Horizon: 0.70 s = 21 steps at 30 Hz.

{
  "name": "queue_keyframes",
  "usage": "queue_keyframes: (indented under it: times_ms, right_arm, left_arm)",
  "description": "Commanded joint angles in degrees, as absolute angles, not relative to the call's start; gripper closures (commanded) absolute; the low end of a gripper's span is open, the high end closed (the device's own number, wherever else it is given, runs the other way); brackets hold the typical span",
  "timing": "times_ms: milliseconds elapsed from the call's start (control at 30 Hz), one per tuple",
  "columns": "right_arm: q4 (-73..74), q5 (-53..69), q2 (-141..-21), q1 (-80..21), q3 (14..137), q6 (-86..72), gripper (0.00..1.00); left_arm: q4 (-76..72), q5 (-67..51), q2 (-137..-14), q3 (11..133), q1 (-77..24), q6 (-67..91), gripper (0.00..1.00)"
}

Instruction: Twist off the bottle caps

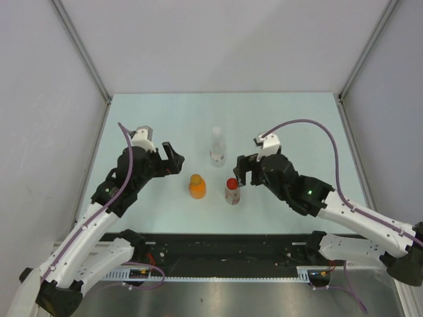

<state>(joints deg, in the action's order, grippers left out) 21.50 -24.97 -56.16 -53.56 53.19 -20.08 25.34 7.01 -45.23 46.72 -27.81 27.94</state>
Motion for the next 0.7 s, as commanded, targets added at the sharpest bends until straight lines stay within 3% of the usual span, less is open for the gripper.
queue_keyframes:
  times_ms: [0, 667]
  right_arm:
    - [21.1, -30.1, -58.8, -60.2, 51.6, -19.4, 0.0]
    - [13.9, -29.3, -66.7, -64.5, 49.3, -21.8, 0.01]
  left_arm:
    - [23.7, 9.0, -43.2, 45.5, -28.1, 27.0, 0.0]
    - [25.0, 9.4, -39.6, 43.9, -28.0, 27.3, 0.0]
